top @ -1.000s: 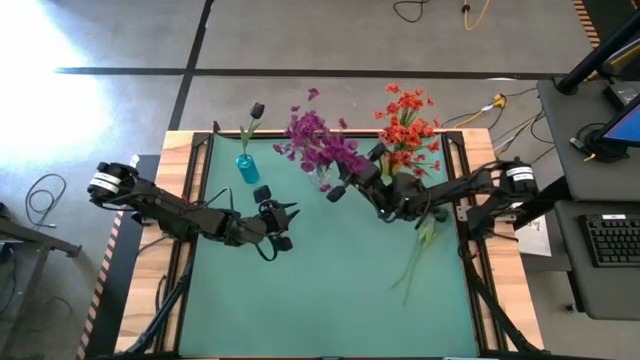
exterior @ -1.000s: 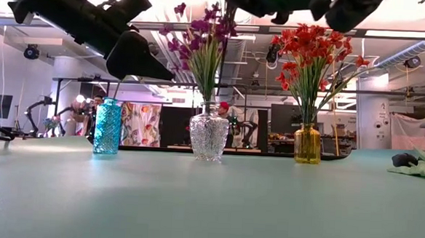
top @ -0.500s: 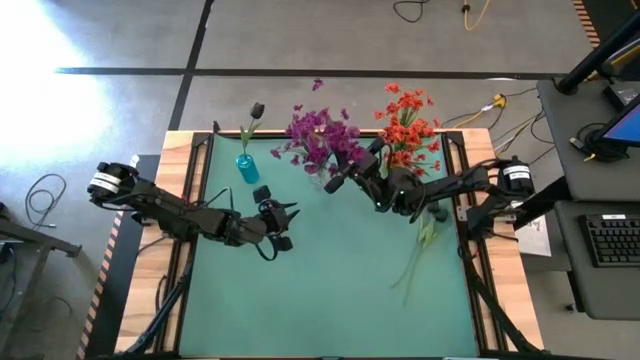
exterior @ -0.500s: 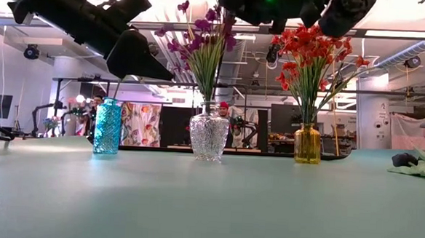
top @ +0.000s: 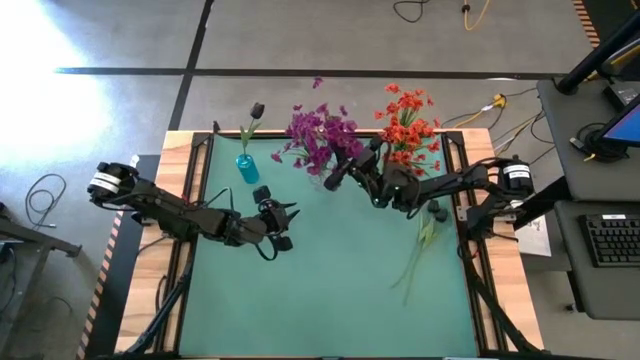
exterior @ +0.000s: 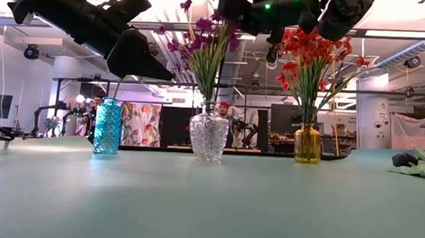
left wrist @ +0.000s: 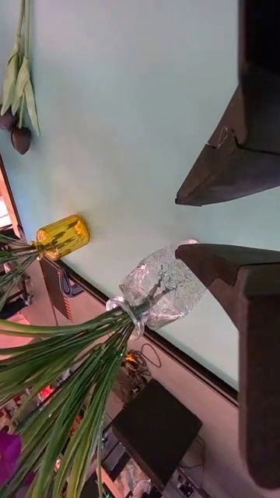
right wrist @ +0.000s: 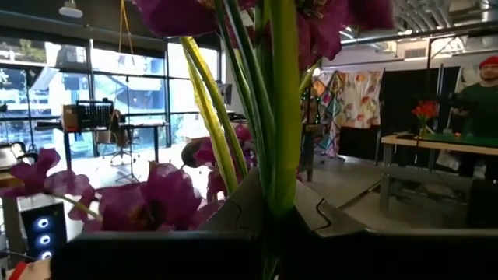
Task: Sort flowers into vase by color
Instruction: Put the violet flowers into the transparent flower vase, then put the left black flower into the blue flower vase
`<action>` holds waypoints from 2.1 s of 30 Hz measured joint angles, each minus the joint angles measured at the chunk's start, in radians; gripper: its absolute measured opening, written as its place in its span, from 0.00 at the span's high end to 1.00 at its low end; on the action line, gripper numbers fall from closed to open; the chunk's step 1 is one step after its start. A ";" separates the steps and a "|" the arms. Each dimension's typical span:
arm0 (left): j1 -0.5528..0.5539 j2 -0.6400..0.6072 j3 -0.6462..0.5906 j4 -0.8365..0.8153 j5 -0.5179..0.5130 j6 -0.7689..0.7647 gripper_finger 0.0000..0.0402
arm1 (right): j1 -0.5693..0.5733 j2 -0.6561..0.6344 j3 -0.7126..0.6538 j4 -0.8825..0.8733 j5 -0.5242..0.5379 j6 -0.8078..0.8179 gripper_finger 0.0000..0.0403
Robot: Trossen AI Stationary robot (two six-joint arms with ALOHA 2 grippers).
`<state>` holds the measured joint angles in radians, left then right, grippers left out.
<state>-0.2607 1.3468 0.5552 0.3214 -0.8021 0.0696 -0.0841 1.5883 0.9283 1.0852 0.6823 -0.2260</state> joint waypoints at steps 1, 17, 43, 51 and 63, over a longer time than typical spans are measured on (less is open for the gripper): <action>0.000 0.000 0.000 0.000 0.000 0.000 0.81 | 0.000 0.000 0.000 -0.010 0.000 0.003 0.97; 0.001 0.000 0.000 -0.001 0.000 0.000 0.81 | 0.000 0.000 0.000 -0.120 0.000 0.062 0.97; 0.001 0.000 0.000 -0.012 0.000 0.001 0.81 | 0.014 -0.028 -0.001 -0.441 -0.002 0.232 0.42; 0.003 0.000 0.000 -0.018 0.000 0.000 0.81 | 0.025 -0.093 -0.001 -0.582 -0.005 0.280 0.24; 0.004 0.000 0.000 -0.019 0.000 -0.001 0.81 | 0.089 -0.209 -0.001 -0.800 -0.002 0.340 0.14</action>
<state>-0.2569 1.3468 0.5549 0.3023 -0.8024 0.0686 0.0049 1.3790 0.9272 0.2849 0.6800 0.1137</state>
